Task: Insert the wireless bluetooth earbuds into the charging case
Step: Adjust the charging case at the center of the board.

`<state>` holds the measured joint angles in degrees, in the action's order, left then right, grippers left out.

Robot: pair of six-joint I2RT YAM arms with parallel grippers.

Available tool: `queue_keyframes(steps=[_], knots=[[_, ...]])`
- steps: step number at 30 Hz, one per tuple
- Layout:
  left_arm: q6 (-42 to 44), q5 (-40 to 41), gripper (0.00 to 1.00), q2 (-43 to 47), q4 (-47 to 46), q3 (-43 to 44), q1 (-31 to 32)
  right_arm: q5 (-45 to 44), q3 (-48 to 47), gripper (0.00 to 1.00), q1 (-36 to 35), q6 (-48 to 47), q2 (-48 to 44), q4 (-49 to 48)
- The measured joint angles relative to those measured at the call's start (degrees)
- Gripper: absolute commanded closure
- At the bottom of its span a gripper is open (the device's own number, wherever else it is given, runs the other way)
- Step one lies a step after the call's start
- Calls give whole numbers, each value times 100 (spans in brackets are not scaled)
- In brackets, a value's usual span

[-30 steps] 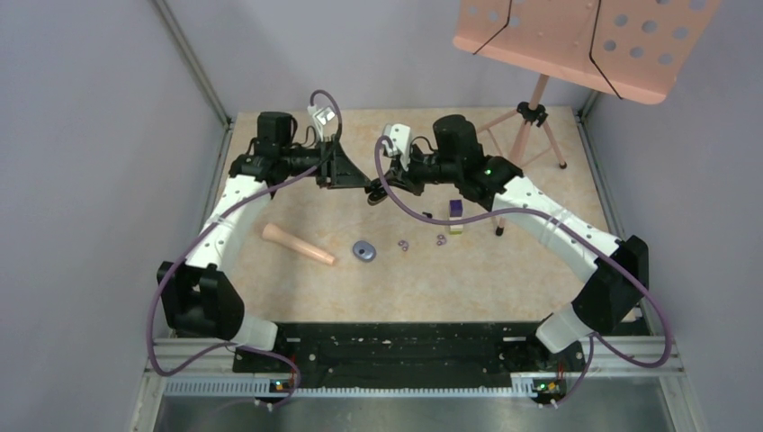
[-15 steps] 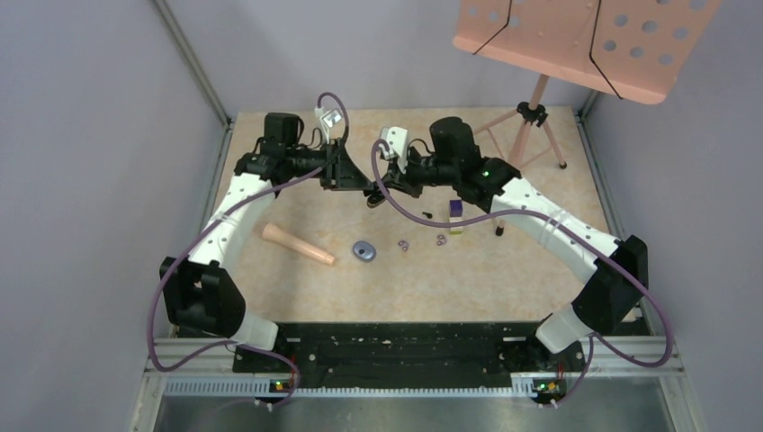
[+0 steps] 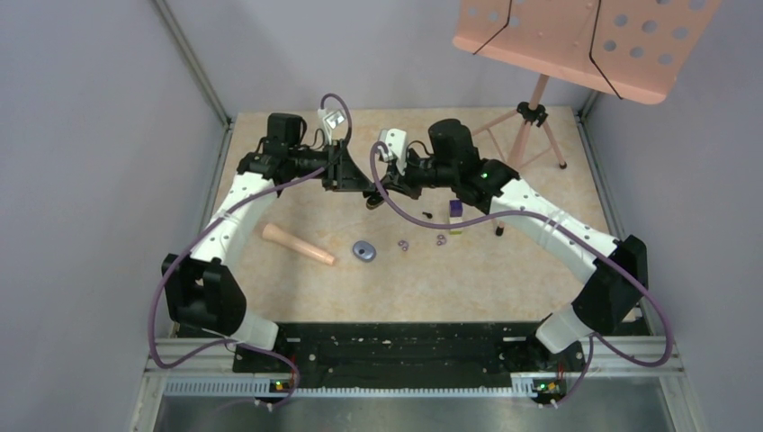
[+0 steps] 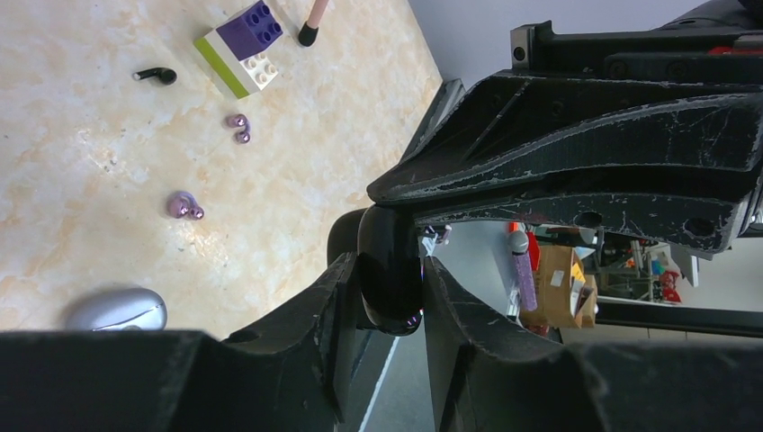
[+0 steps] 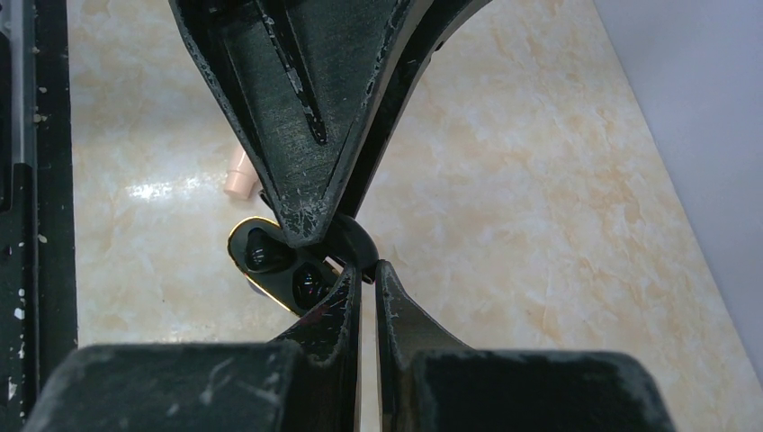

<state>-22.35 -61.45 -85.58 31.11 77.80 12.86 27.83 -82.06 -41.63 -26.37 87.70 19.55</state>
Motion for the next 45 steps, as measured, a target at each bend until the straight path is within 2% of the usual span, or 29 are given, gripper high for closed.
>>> queue_keyframes(steps=[5,8,10,15,20,22,25,33,37,40,45], knots=[[2,-2,66,-20,7,0,0,-9,7,100,0,0,0,-17],[2,-2,71,-22,7,0,0,-13,9,100,0,2,0,-20],[17,4,77,-22,13,0,0,-13,26,100,0,4,0,-33],[28,-24,100,-46,17,0,0,-20,39,100,0,50,0,-55],[109,-44,100,-61,20,0,-2,-28,109,100,0,107,-20,-122],[127,-46,100,-61,17,0,0,-33,109,95,0,118,-26,-127],[168,-46,100,-61,22,0,-2,-35,146,79,0,170,-46,-153],[621,-63,100,-61,223,0,-76,9,127,68,79,280,-380,354],[859,-59,100,-61,345,0,-131,164,57,62,341,393,-691,673],[1132,-59,100,-61,468,0,-149,284,68,62,612,487,-863,785],[1650,-46,100,-61,870,0,-190,378,52,76,1217,920,-546,1012]])
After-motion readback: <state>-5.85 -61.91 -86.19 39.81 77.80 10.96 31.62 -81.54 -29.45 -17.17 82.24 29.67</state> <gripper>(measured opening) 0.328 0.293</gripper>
